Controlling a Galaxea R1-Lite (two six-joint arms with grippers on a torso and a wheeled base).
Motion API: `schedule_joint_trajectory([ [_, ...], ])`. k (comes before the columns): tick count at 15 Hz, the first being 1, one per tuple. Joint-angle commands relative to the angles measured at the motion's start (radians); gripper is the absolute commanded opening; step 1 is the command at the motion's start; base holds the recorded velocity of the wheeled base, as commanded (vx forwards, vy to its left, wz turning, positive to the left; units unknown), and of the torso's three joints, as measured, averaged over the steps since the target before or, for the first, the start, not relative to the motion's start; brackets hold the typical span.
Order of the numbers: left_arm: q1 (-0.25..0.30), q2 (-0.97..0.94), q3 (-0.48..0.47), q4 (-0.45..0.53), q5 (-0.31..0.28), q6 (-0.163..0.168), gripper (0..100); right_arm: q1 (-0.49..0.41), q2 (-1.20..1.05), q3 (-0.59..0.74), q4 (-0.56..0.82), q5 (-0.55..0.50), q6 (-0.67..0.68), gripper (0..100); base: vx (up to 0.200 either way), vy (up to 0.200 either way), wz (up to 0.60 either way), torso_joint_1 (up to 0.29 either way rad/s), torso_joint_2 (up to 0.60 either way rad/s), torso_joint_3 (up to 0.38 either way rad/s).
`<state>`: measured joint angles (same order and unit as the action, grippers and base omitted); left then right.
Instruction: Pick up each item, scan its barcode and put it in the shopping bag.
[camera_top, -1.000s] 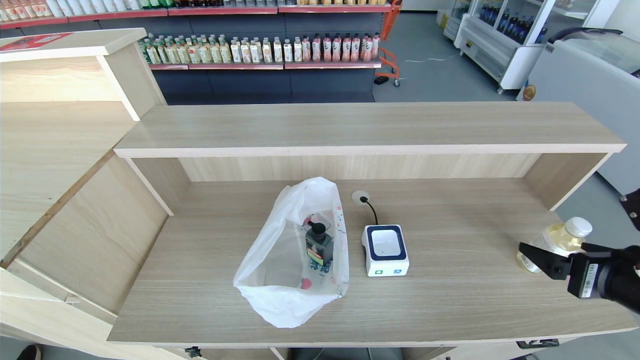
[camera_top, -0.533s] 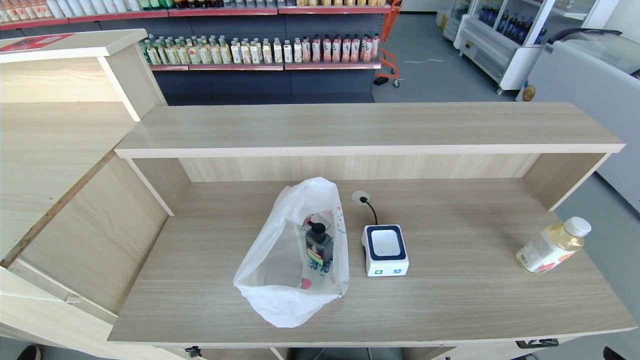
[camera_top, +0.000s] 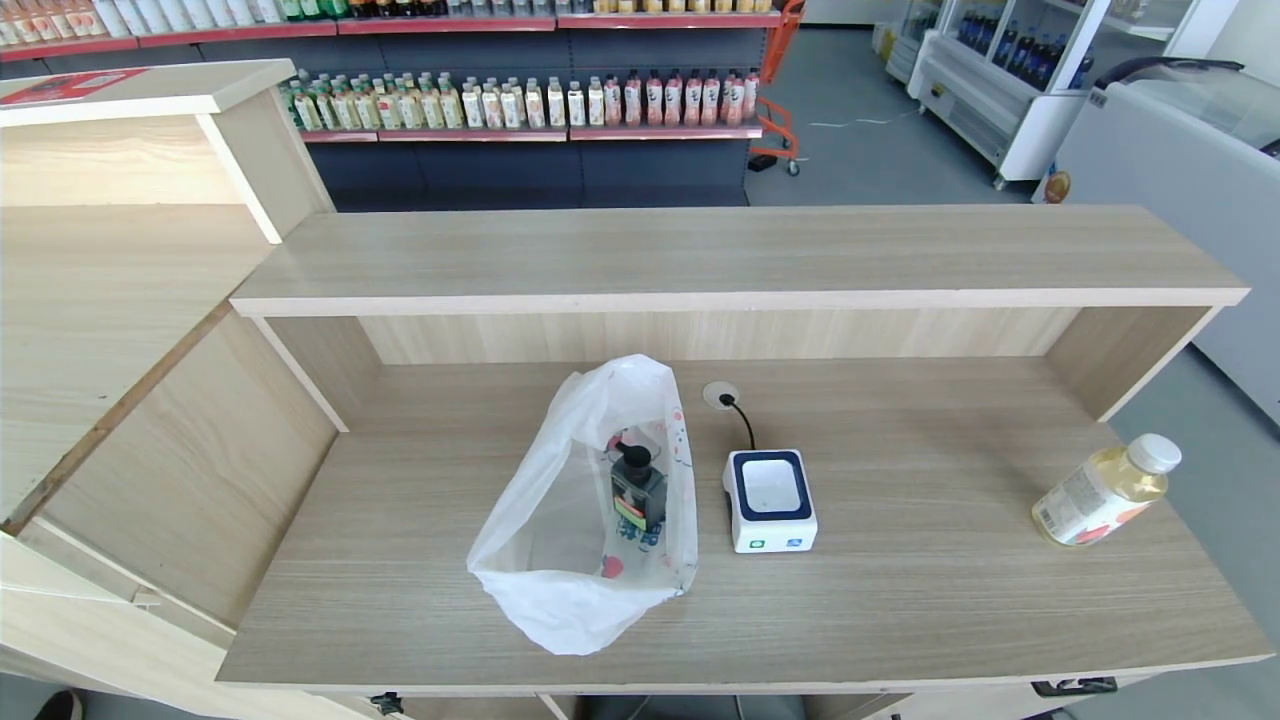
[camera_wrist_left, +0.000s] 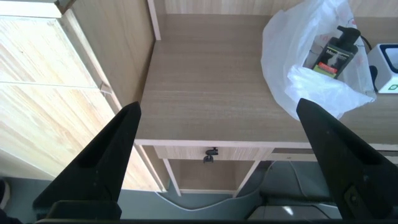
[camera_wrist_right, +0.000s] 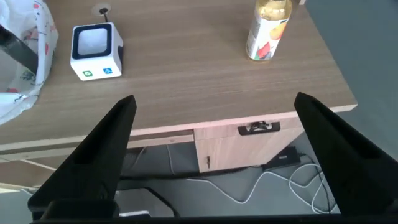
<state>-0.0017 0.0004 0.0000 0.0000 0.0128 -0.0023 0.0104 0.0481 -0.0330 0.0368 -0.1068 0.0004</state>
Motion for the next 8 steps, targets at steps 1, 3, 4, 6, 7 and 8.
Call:
schedule_joint_trajectory([
  [1, 0.0, 0.0, 0.0, 0.0, 0.0, -0.002, 100, -0.003, -0.045, 0.001, 0.0, -0.002, -0.005, 100, 0.0, 0.0, 0.0, 0.0, 0.0, 0.0],
  [3, 0.0, 0.0, 0.0, 0.0, 0.001, 0.002, 100, -0.003, -0.047, 0.001, 0.0, -0.013, -0.005, 100, 0.0, -0.1, 0.0, 0.006, 0.0, -0.001],
  [4, 0.0, 0.0, 0.0, 0.0, 0.001, 0.002, 100, -0.003, -0.047, 0.001, 0.0, -0.013, -0.005, 100, 0.0, -0.2, 0.0, -0.007, 0.0, 0.002],
  [6, 0.0, 0.0, 0.0, 0.0, 0.001, 0.005, 100, -0.003, -0.047, 0.002, -0.003, -0.014, -0.005, 100, 0.0, -0.2, 0.0, 0.002, 0.0, 0.0],
  [7, 0.0, 0.0, 0.0, 0.0, 0.001, 0.005, 100, -0.003, -0.047, 0.002, -0.003, -0.014, -0.005, 100, 0.0, -0.2, 0.0, 0.017, 0.01, -0.007],
  [8, 0.0, 0.0, 0.0, 0.0, 0.001, 0.001, 100, -0.003, -0.047, 0.002, -0.003, -0.014, -0.005, 100, 0.0, -0.2, 0.0, 0.007, 0.01, -0.002],
])
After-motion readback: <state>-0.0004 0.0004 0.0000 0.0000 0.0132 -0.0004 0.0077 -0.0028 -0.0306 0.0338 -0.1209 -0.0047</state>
